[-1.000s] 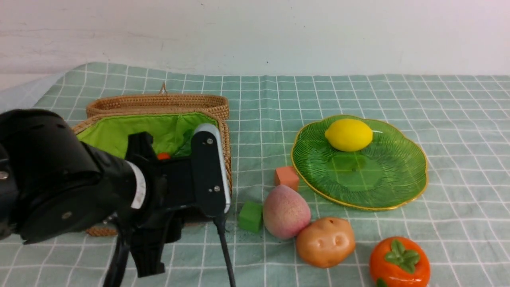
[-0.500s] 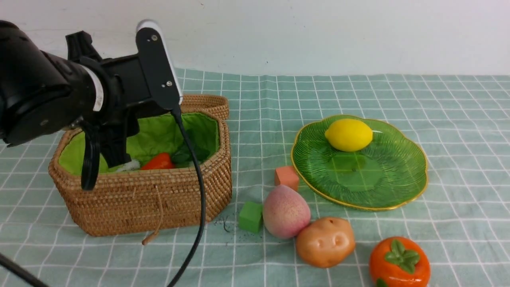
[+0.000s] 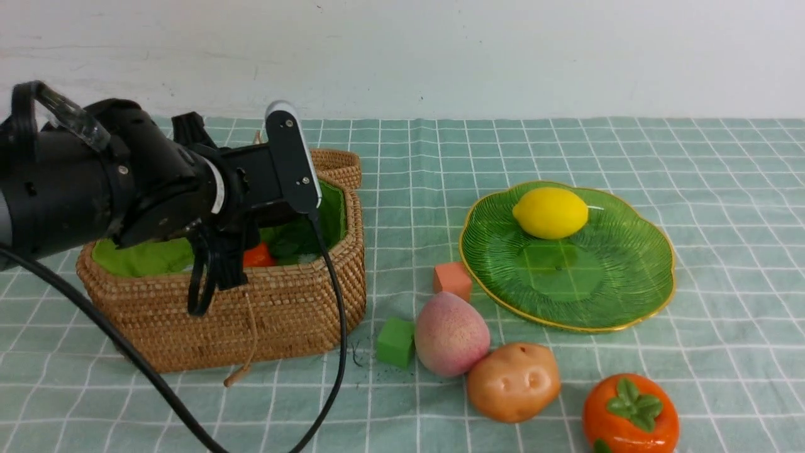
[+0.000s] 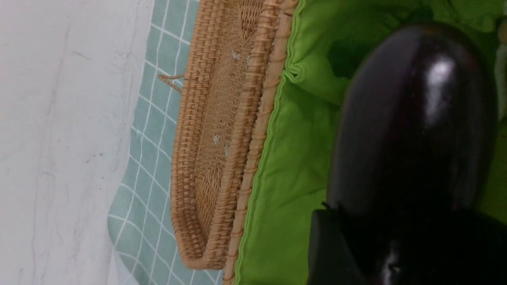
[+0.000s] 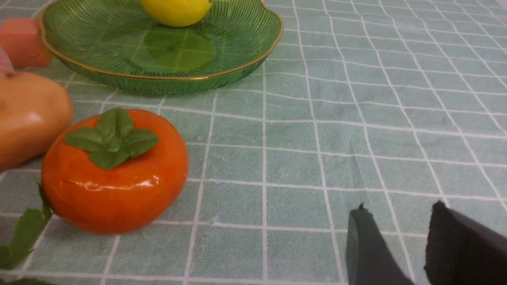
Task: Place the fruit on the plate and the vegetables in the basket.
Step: Use the left arm to grab an eggplant and put it into the left basket
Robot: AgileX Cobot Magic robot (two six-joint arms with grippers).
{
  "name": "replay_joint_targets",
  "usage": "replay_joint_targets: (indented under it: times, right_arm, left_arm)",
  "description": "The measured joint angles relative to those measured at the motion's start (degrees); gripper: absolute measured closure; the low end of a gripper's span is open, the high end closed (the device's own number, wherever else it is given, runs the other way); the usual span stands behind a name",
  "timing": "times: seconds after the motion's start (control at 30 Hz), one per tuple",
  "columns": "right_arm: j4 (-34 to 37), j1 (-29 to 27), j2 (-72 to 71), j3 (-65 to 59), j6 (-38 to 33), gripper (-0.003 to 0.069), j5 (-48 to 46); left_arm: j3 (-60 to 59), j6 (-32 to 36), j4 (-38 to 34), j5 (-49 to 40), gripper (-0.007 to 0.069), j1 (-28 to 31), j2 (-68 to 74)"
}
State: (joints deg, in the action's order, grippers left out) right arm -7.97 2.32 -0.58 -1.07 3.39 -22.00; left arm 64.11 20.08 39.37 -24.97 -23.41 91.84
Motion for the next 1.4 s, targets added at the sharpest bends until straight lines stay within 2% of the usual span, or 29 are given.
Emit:
replay_joint_targets:
  times: [0.43,1.0,1.17,1.33,1.4]
  right_arm:
    - [0.0,0.0,0.0,0.0,0.0,0.0419,0.0]
    - [0.0,0.0,0.0,0.0,0.0,0.0419,0.0]
    - [0.0,0.0,0.0,0.0,0.0,0.0419,0.0]
    - [0.0,0.0,0.0,0.0,0.0,0.0419,0.0]
    - [0.0,0.0,0.0,0.0,0.0,0.0419,0.0]
  left_arm:
    - [0.05,-0.39,0.18,0.52,0.0249,0.0,0.0]
    - [0.05,-3.19,-0.18,-1.74,0.0203,0.0,-1.95]
    - [0.05,-3.19,-0.24,-1.6,0.015,0.0,-3.93]
    - [0.05,-3.2,-2.91,-2.11,0.0036,0.0,-4.97]
    - [0.05,-3.2,-4.36,-3.12,0.003,0.0,-5.82]
